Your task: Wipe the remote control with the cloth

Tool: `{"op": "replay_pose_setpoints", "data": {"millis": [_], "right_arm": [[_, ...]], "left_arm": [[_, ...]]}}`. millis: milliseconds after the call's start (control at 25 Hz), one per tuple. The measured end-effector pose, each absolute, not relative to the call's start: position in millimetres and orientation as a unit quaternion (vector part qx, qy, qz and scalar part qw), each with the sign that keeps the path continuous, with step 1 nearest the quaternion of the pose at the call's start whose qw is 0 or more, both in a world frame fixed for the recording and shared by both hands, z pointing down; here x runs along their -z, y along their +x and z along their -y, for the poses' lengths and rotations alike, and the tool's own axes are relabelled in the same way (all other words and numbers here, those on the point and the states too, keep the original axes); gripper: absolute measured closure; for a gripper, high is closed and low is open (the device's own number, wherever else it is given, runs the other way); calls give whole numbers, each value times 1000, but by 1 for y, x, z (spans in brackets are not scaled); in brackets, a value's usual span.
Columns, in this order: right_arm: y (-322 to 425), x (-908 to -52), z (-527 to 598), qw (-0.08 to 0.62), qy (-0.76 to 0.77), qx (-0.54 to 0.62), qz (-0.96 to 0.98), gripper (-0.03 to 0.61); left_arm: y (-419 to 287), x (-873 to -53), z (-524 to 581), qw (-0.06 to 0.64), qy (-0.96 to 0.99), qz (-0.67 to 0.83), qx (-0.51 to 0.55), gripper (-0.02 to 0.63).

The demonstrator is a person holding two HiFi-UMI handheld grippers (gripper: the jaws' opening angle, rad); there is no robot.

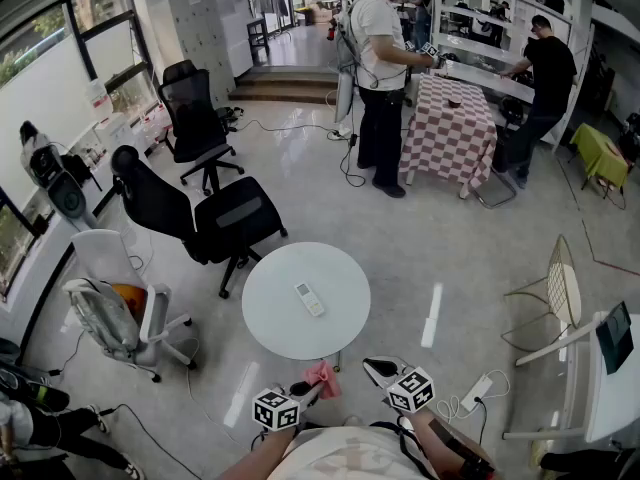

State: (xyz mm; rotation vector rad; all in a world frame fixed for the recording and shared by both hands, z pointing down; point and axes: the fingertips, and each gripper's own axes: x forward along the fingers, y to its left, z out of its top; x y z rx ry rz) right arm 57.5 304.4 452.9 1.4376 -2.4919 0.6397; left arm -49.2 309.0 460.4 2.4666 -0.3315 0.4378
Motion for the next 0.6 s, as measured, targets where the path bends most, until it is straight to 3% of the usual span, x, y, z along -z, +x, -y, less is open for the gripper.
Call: {"op": "replay_pose_setpoints", "data": {"millis": [600], "right_arm": [[49,-448,-322,72,460,-213,859,572]], "left_arm": [[-72,-456,-334,309,920,184,-152,595]]}}
